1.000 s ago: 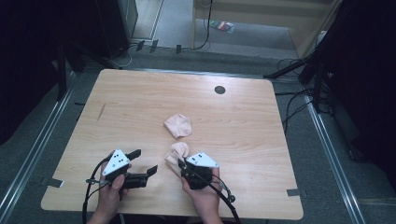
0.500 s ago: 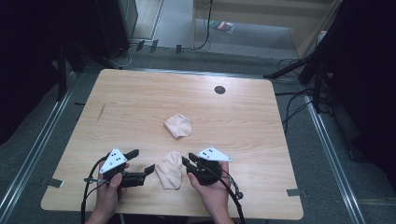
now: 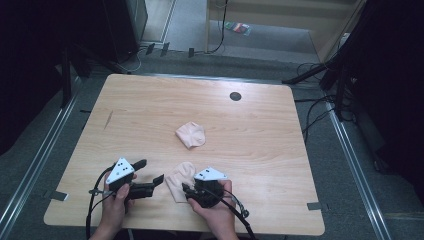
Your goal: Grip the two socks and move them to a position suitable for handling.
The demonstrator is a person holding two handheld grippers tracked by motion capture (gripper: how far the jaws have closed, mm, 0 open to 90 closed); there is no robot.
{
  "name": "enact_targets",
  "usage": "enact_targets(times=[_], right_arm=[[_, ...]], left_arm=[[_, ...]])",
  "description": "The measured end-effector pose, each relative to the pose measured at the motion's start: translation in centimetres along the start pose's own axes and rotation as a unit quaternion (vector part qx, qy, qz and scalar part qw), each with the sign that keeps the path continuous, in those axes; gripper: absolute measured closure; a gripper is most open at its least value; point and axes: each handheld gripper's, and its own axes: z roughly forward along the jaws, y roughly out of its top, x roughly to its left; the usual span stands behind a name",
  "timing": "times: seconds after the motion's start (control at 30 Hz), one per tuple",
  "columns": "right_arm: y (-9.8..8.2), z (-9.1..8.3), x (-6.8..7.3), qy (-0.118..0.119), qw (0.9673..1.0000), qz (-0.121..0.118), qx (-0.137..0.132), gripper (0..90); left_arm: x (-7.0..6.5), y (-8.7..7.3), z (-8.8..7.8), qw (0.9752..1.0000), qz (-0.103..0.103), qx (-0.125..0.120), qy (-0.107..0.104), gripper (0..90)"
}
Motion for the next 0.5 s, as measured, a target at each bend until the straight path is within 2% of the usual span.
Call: enact_targets(times=[0.1, 0.2, 0.23, 0.27, 0.3, 0.5], right_arm=[[-0.2, 0.2, 0.4, -0.006, 0.9999, -0.011, 0.009, 60.4], [-0.6, 0.3, 0.7, -0.025, 0.9993, -0.025, 0.007, 72.7], [-0.6, 0.3, 0.7, -0.023, 0.9994, -0.025, 0.006, 76.8], [-0.6, 0.3, 0.7, -0.023, 0.9994, -0.025, 0.006, 76.8], [-0.6, 0.2, 0.7, -0.025, 0.9993, -0.029, 0.004, 82.7], [0.1, -0.7, 0.6, -0.024, 0.9992, -0.026, -0.021, 83.9]], left_arm=[[0.1, 0.0, 0.0, 1.0, -0.002, -0.002, 0.004, 13.3], [0.1, 0.1, 0.1, 0.9998, -0.008, 0.003, 0.018, 13.3], [0.1, 0.1, 0.1, 0.9997, -0.011, 0.005, 0.019, 13.3], [0.1, 0.1, 0.1, 0.9997, -0.011, 0.005, 0.019, 13.3], [0.1, 0.1, 0.2, 0.9997, -0.015, 0.006, 0.02, 13.3], [0.1, 0.1, 0.4, 0.9997, -0.015, 0.011, 0.012, 13.3]])
